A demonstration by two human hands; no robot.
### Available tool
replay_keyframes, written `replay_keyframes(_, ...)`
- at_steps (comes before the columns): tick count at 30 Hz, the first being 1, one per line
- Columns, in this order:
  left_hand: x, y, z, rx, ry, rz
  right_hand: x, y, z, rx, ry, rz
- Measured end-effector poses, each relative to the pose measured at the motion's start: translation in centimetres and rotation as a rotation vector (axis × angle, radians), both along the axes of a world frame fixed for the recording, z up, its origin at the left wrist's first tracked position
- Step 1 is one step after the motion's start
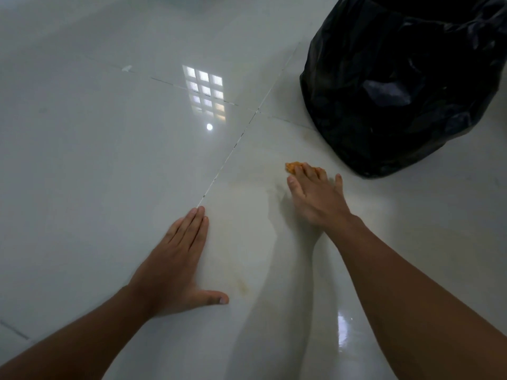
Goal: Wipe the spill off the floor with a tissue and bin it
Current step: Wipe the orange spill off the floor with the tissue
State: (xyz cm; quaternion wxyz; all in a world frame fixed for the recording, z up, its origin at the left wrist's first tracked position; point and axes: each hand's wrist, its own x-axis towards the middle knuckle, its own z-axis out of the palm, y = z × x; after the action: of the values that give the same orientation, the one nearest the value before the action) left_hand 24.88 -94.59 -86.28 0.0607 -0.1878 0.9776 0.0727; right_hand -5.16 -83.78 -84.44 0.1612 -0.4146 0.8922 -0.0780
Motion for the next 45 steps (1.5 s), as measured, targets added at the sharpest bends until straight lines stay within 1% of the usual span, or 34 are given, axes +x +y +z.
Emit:
replay_keyframes(2,0.1,-0.1,0.0,0.006,-0.008,0.0,1.0,-0.7,0.2,-0.005,-0.006,0.02)
replay_keyframes(6,0.1,0.1,0.0,0.013,-0.007,0.009,4.3,-0.1,0.1,-0.025,-0.006,0.126)
replay_keyframes(9,0.0,-0.1,0.1,0.01,-0.01,0.012,3.6,0.6,-0.3,0.024,0.032,0.146)
replay_keyframes(13,0.0,0.1,0.1,-0.002,-0.011,0.008,0.0,1.9,-0.2,0.059,0.047,0.02)
replay_keyframes(16,0.1,0.0,0.2,-0.002,-0.017,0.004,-2.0,5.1,-0.3,0.097,0.07,-0.096)
replay_keyframes(19,0.2,0.1,0.2,-0.009,-0.016,0.003,-2.1,7.1,-0.3,0.118,0.056,-0.111)
replay_keyframes(22,0.3,0.1,0.2,-0.012,-0.019,-0.001,-1.6,6.2,0.1,0.076,0.001,-0.094)
replay_keyframes(24,0.3,0.2,0.4,-0.009,-0.029,-0.01,-0.3,5.3,0.3,0.048,-0.019,-0.028)
replay_keyframes(27,0.8,0.6,0.6,-0.01,-0.029,-0.02,2.9,4.2,0.8,-0.032,-0.056,0.139)
replay_keyframes(30,1.2,1.1,0.4,-0.001,-0.01,-0.007,4.6,3.5,1.0,-0.167,-0.072,0.159)
replay_keyframes(34,2.0,1.9,0.2,0.018,0.007,0.009,5.1,2.6,-0.3,-0.074,-0.151,0.091)
replay_keyframes(36,2.4,2.2,0.1,0.031,0.015,0.013,6.1,2.3,-0.4,-0.067,-0.164,0.103)
replay_keyframes(40,3.4,2.9,0.2,0.056,0.011,0.014,9.4,1.7,-0.2,-0.064,-0.168,0.282)
replay_keyframes(43,4.1,3.5,0.2,0.07,0.021,0.019,11.7,1.7,0.1,-0.052,-0.197,0.377)
replay_keyframes(45,4.6,4.1,0.2,0.082,0.022,0.027,13.0,2.4,0.2,-0.048,-0.183,0.442)
